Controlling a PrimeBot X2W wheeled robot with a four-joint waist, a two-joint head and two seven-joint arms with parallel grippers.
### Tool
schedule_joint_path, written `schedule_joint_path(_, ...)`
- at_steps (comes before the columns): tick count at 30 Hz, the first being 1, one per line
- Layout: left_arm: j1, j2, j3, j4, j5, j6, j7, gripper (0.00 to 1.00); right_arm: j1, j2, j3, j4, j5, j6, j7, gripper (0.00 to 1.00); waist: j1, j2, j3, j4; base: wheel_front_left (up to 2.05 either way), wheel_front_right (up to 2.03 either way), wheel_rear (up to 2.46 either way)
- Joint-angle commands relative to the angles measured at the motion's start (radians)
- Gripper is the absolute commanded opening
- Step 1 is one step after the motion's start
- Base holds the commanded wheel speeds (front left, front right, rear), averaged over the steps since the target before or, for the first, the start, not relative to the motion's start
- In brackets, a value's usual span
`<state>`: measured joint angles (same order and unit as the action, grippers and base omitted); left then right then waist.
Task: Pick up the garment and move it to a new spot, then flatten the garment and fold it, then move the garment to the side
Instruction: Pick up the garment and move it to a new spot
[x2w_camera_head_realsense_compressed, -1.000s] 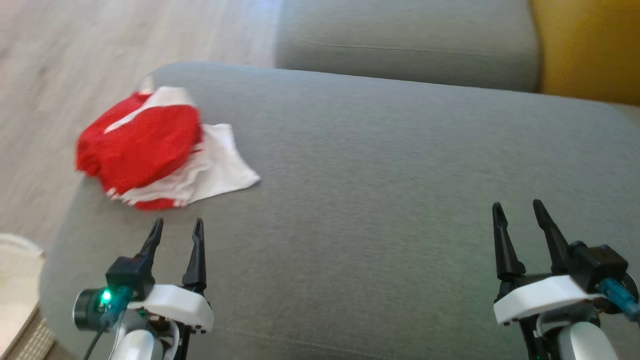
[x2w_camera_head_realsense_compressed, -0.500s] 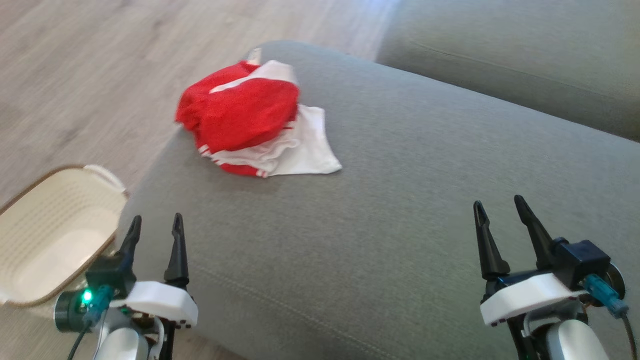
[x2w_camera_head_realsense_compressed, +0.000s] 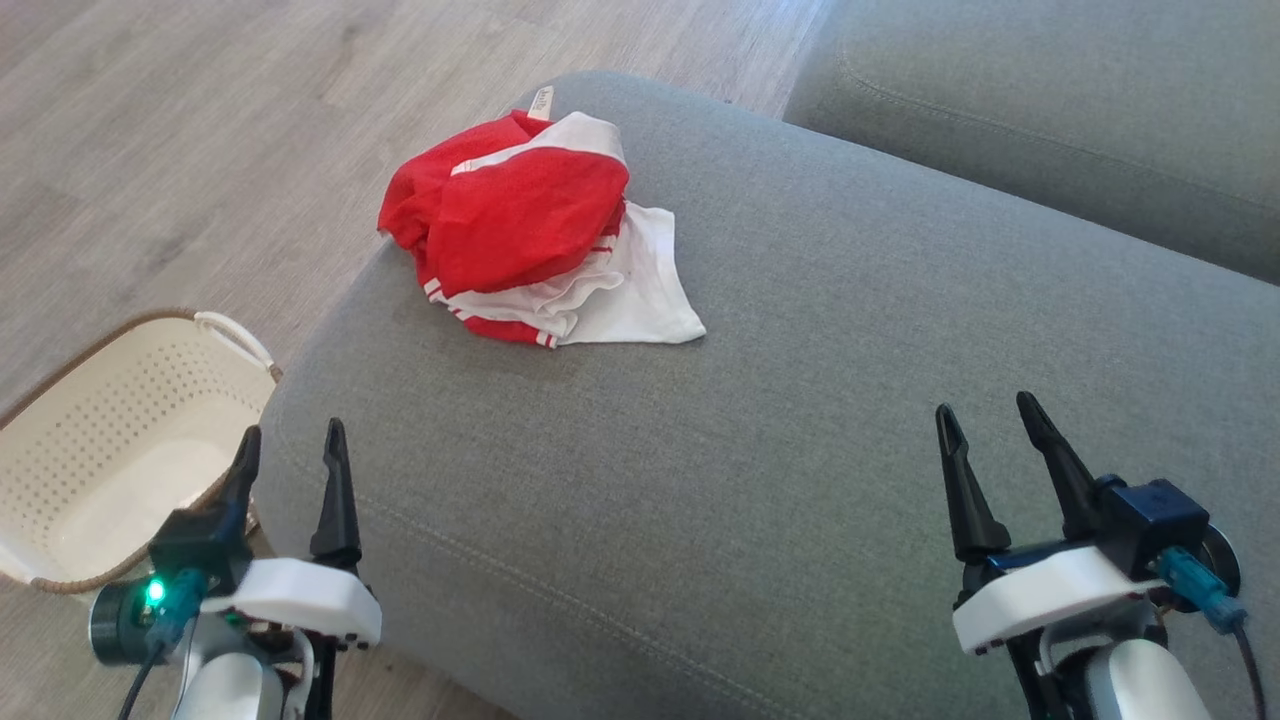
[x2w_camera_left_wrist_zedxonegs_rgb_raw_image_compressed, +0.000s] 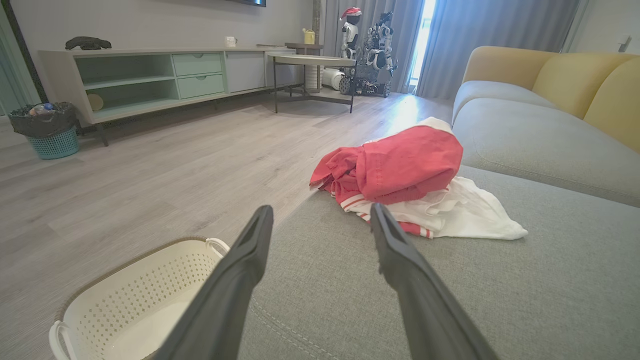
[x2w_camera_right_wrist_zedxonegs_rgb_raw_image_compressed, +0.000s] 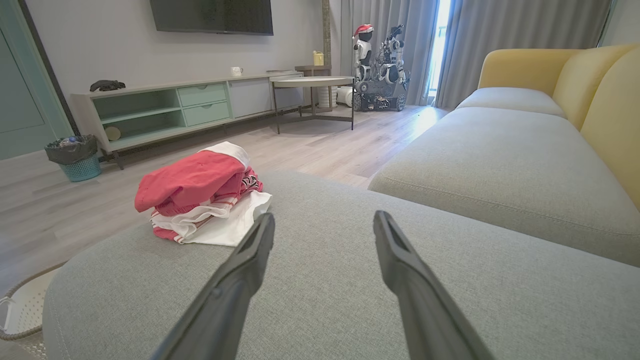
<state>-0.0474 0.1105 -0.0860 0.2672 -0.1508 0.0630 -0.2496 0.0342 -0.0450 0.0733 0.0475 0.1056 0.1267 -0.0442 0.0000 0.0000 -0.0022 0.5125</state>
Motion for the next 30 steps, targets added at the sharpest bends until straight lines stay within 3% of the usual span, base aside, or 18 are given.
schedule_joint_path(1, -0.053, 0.007, 0.035, -0.03, 0.01, 0.002, -0.012, 1.0, -0.036, -0.005, 0.022, -0.03, 0.005, 0.004, -0.005, 1.0, 0.0, 0.0, -0.001, 0.0, 0.0, 0.0, 0.0)
schedule_joint_path(13, -0.1, -0.001, 0.036, -0.019, 0.012, -0.015, -0.012, 1.0, -0.032, -0.005, 0.017, -0.036, 0.011, 0.004, 0.001, 1.0, 0.0, 0.0, 0.015, -0.004, 0.0, 0.0, 0.0)
schedule_joint_path(20, -0.279, 0.0, 0.088, -0.007, -0.024, -0.027, -0.012, 1.0, -0.109, -0.009, 0.026, -0.106, -0.035, 0.004, 0.054, 1.0, 0.0, 0.0, 0.186, -0.1, 0.0, 0.0, 0.0)
schedule_joint_path(25, -0.43, 0.019, 0.119, 0.128, -0.062, -0.053, -0.012, 1.0, -0.161, -0.028, 0.028, -0.138, -0.049, 0.004, 0.078, 1.0, 0.0, 0.0, 0.295, -0.169, 0.0, 0.0, 0.0)
schedule_joint_path(30, -0.576, 0.056, 0.135, 0.397, -0.095, -0.089, 0.007, 1.0, -0.185, -0.032, 0.022, -0.146, -0.05, 0.004, 0.087, 1.0, 0.0, 0.0, 0.355, -0.22, 0.0, 0.0, 0.0)
